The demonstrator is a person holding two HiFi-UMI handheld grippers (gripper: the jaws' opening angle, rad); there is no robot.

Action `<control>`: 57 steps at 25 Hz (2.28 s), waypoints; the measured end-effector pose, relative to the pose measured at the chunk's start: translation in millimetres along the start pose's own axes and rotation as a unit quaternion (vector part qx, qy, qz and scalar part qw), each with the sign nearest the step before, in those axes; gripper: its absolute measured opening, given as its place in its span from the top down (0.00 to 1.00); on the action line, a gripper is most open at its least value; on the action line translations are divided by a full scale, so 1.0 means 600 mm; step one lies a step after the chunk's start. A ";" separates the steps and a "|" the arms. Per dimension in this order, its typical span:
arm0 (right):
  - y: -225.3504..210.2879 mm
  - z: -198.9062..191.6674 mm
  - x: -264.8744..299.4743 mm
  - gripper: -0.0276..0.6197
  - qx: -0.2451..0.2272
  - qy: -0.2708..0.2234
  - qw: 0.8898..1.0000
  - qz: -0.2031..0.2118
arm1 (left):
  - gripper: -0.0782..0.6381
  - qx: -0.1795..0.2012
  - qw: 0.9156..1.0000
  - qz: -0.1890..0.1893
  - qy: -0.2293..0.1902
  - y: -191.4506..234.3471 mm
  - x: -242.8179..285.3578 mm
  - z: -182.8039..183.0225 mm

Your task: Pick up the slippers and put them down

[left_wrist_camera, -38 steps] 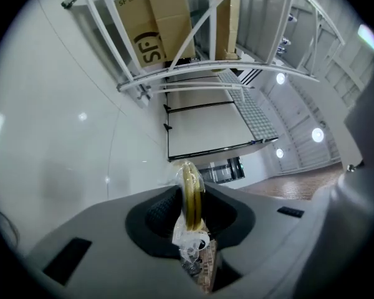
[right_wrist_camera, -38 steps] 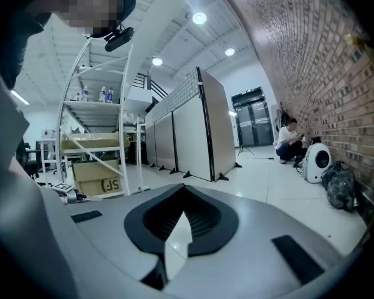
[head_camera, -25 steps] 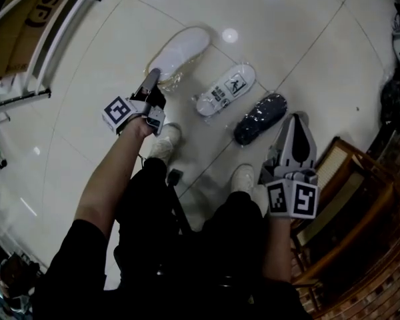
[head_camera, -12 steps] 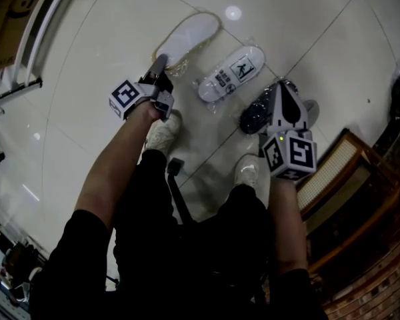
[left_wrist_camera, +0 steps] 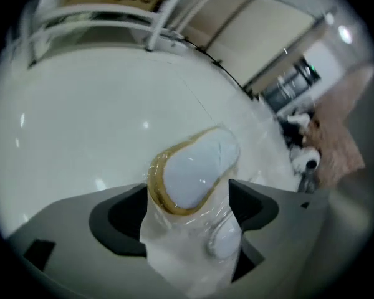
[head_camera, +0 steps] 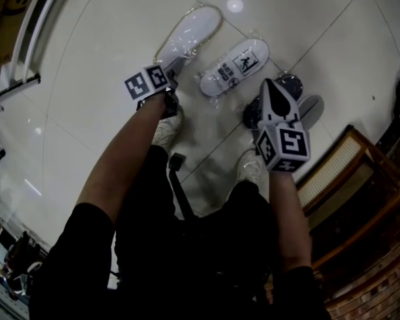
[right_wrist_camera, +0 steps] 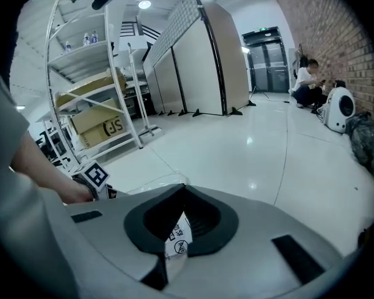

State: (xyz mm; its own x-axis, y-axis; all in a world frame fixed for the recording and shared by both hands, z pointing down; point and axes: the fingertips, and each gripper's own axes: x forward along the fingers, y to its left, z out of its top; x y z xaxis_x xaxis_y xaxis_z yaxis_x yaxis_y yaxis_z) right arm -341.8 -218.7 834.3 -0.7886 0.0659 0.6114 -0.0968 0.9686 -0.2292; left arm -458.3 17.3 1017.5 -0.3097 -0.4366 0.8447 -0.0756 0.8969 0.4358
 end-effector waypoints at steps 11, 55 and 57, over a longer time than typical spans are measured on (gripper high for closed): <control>0.026 -0.016 0.018 0.97 -0.019 0.056 0.998 0.005 | 0.29 0.269 0.956 0.066 0.099 -0.041 -0.065 -0.042; 0.290 0.271 -0.851 0.97 -0.122 -0.419 0.899 -0.041 | 0.69 0.429 0.711 -0.206 -0.518 -0.470 -1.118 -0.098; 0.291 0.261 -0.866 0.97 -0.126 -0.432 0.892 -0.038 | 0.74 0.425 0.708 -0.209 -0.524 -0.471 -1.124 -0.106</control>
State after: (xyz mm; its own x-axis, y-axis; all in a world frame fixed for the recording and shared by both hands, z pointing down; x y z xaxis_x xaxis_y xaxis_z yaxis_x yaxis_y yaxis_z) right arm -44.1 -121.3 358.3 -0.9696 -0.1070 -0.2200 -0.1169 0.9926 0.0325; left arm -167.7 54.0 344.4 -0.5922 -0.7828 -0.1912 -0.7728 0.6189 -0.1405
